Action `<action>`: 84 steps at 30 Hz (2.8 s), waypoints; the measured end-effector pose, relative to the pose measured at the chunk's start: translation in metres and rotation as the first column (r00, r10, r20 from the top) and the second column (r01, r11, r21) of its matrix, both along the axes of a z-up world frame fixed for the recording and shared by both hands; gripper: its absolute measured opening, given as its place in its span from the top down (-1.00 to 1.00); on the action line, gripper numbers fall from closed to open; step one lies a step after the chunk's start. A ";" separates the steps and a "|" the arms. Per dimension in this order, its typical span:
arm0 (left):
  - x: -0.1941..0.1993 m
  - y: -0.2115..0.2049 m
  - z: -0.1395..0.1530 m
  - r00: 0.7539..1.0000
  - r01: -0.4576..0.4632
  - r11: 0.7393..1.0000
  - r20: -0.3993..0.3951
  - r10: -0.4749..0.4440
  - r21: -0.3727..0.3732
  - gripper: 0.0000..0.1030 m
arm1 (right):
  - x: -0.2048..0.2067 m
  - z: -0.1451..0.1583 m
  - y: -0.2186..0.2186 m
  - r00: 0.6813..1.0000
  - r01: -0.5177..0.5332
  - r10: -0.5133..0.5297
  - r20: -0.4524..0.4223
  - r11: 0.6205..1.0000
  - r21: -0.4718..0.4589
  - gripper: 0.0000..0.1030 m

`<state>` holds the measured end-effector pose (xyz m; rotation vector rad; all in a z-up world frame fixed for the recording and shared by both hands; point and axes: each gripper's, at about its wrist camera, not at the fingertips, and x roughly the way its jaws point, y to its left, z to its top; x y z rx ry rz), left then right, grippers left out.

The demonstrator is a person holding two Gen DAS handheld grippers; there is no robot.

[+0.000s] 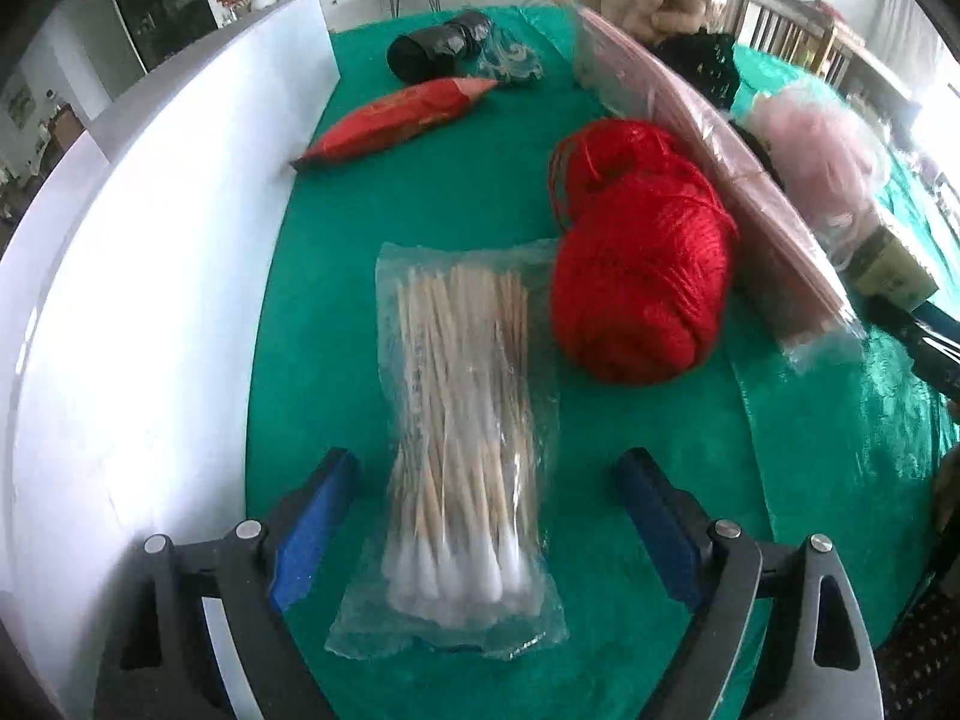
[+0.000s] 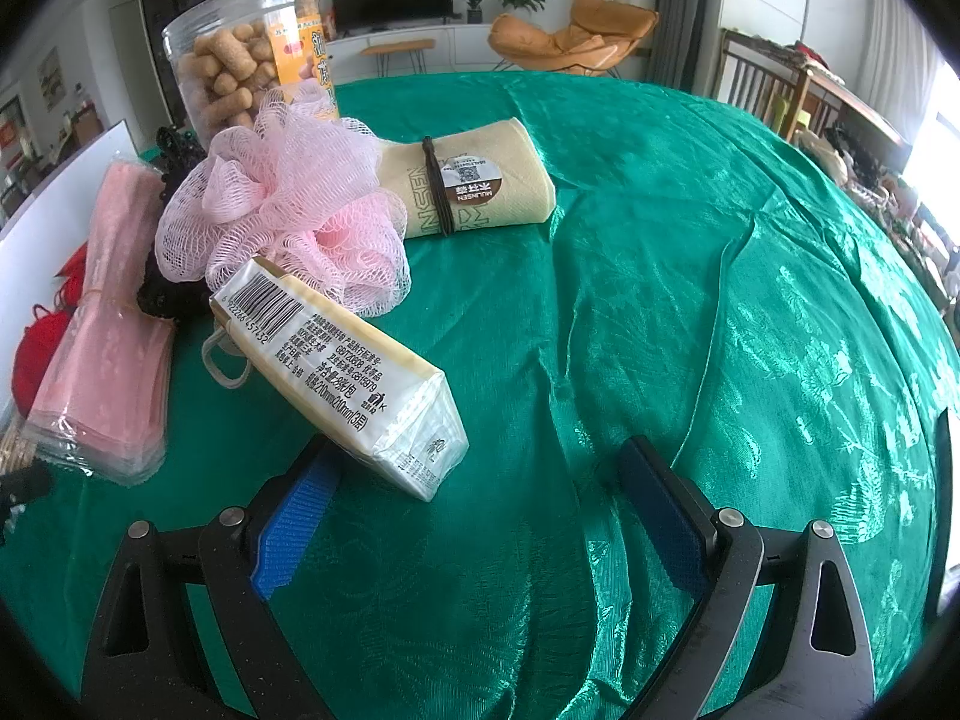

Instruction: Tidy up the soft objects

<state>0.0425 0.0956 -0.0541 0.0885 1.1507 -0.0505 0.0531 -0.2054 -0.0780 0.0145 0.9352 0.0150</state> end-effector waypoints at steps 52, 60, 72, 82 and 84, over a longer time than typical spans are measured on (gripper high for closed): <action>-0.079 0.189 0.147 0.869 -0.303 0.943 0.366 0.333 -0.137 0.37 | -0.020 0.198 0.260 0.791 -0.606 0.587 0.173 0.712 0.356 0.52; -0.087 0.219 0.132 0.800 -0.457 0.887 0.405 0.443 -0.067 -1.00 | -0.015 0.178 0.327 0.767 -0.626 0.620 0.164 0.668 0.403 -0.46; -0.060 0.062 0.101 0.946 -0.027 0.974 0.310 0.098 -0.226 -1.00 | -0.048 0.062 0.132 0.981 -0.176 0.172 0.088 0.983 0.048 -0.45; -0.001 -0.026 0.001 0.976 0.106 0.982 0.203 -0.073 -0.158 -1.00 | -0.031 0.021 0.029 0.997 0.065 -0.065 -0.038 0.998 -0.004 -0.45; 0.008 -0.023 -0.003 0.978 0.093 0.983 0.200 -0.061 -0.158 -1.00 | -0.026 0.021 0.025 0.998 0.045 -0.045 -0.037 0.999 -0.014 -0.49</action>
